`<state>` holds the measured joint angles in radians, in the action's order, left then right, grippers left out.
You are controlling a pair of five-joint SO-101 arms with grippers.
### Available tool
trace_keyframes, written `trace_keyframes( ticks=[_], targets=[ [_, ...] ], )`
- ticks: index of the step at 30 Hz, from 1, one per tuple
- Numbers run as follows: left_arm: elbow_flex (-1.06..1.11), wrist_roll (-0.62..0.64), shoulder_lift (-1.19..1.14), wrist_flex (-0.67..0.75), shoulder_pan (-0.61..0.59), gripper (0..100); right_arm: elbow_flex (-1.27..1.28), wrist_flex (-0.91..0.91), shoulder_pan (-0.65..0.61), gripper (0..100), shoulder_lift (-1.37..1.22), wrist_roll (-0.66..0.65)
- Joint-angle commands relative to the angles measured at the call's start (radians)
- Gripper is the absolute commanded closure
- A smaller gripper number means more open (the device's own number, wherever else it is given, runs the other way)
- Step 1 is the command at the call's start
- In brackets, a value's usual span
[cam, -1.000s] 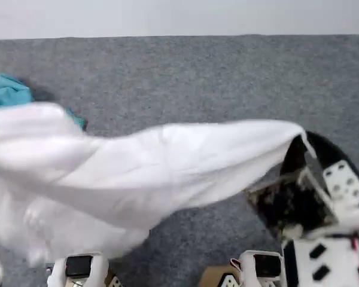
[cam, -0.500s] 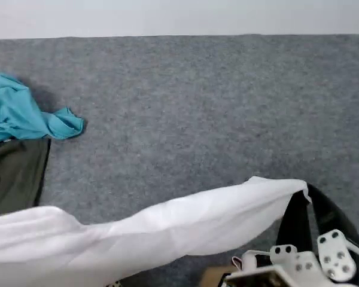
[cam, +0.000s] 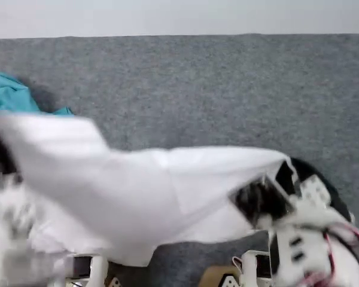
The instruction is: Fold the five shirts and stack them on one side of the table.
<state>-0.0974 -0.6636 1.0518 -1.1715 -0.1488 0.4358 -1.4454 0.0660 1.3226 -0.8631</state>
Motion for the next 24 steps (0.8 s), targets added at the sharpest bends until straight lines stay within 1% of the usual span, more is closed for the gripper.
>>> trace_keyframes(
  ticks=[1,6,8,10,13,18,21,24],
  targets=[
    [0.306,0.003,-0.009,0.207,-0.003,100,0.186,0.223,0.008,98.8,-0.013,-0.005],
    [0.705,0.0,-0.011,0.603,0.002,100,0.451,0.535,0.008,98.8,-0.015,-0.009],
    [0.829,-0.002,-0.02,0.76,0.011,100,0.535,0.638,0.008,98.8,-0.015,-0.009],
    [0.909,-0.014,-0.055,0.876,0.02,100,0.606,0.727,0.008,98.8,-0.015,-0.009],
    [0.949,-0.02,-0.15,0.991,0.023,100,0.695,0.842,0.012,98.8,-0.015,-0.009],
    [0.926,-0.018,-0.344,1.18,0.023,100,0.801,1.001,0.013,98.8,-0.015,-0.009],
    [0.871,-0.017,-0.439,1.211,0.028,100,0.825,1.072,0.012,98.8,-0.015,-0.009],
    [0.799,0.0,-0.52,1.211,0.028,100,0.816,1.095,0.01,98.8,-0.015,-0.005]
  ],
)
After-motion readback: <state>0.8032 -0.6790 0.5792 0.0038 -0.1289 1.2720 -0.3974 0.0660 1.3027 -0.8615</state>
